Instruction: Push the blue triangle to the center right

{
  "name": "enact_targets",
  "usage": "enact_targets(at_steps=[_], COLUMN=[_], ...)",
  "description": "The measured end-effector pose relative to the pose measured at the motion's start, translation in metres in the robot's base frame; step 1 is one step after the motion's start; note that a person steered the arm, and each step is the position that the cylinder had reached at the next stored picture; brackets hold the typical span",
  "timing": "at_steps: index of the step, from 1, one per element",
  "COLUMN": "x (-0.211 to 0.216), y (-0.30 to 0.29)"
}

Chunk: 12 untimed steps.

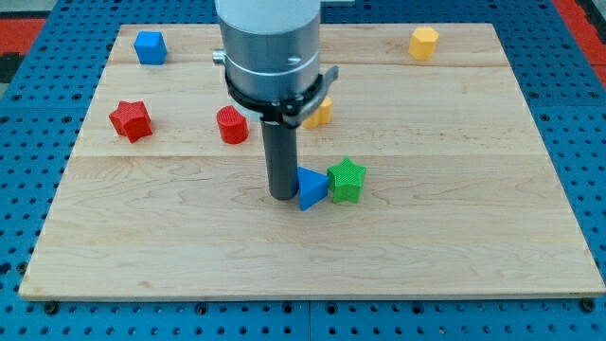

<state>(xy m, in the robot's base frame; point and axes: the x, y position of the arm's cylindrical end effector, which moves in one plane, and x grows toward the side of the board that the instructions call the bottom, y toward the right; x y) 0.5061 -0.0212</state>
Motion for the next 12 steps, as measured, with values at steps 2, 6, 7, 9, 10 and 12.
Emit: enact_targets(at_steps=[2,6,7,9,10,12], x=[-0.043,-0.064,-0.04,0.024,-0.036,-0.06], y=[0.02,0.04,-0.022,0.038,0.042,0.028])
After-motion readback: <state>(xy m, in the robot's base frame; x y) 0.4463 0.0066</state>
